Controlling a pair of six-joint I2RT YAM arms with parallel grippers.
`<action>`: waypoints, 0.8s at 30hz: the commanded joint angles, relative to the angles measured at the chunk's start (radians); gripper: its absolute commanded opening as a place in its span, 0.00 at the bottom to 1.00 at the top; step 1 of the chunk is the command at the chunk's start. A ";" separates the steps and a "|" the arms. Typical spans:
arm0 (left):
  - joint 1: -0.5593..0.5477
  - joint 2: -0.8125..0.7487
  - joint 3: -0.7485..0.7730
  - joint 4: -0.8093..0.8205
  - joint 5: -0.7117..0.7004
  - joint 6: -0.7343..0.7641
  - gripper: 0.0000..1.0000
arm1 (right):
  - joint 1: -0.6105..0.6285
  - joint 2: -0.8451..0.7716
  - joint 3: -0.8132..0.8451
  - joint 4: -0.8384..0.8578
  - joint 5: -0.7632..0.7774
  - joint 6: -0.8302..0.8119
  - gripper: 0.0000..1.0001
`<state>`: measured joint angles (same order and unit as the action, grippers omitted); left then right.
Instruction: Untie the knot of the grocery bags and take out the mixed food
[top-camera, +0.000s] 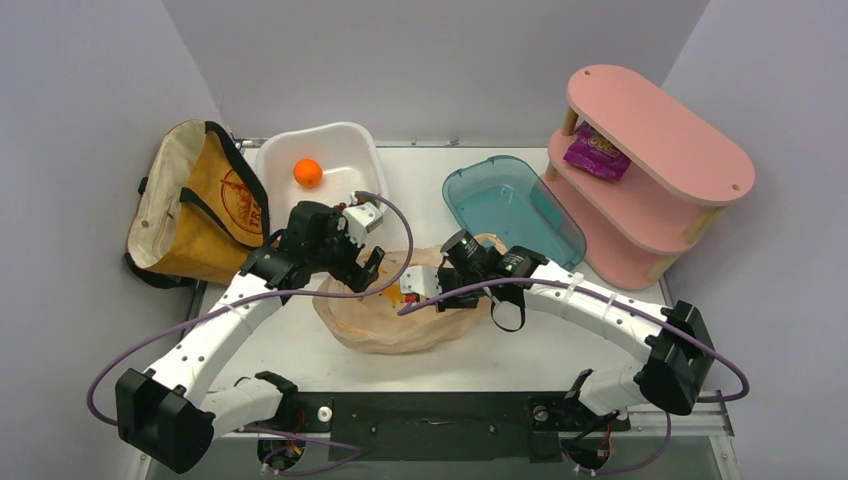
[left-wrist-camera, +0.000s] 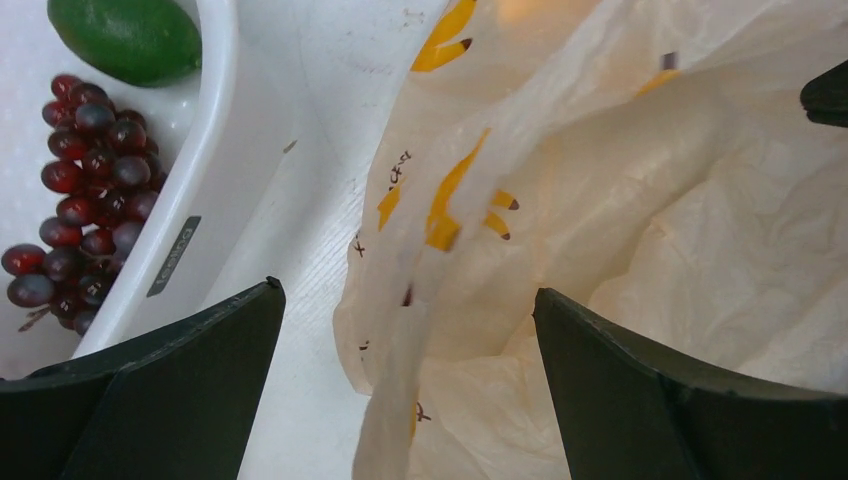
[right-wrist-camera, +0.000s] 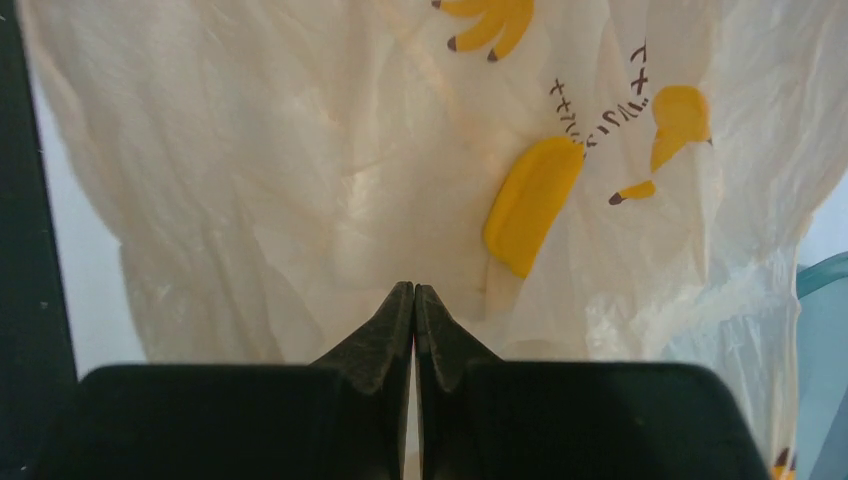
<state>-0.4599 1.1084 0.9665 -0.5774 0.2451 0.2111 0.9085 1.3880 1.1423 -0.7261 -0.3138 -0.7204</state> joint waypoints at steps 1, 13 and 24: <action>-0.007 0.031 -0.018 0.044 -0.098 -0.033 0.94 | -0.012 -0.022 -0.081 0.169 0.128 -0.018 0.00; 0.086 0.153 0.066 -0.024 0.015 -0.128 0.35 | -0.134 0.038 -0.139 0.345 0.112 0.056 0.60; 0.136 -0.054 0.025 0.149 0.323 -0.141 0.18 | -0.156 -0.022 -0.281 0.448 0.065 -0.065 0.68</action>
<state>-0.2924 1.2095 0.9897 -0.5705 0.3771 0.0681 0.7589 1.4208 0.9165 -0.3527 -0.2192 -0.7300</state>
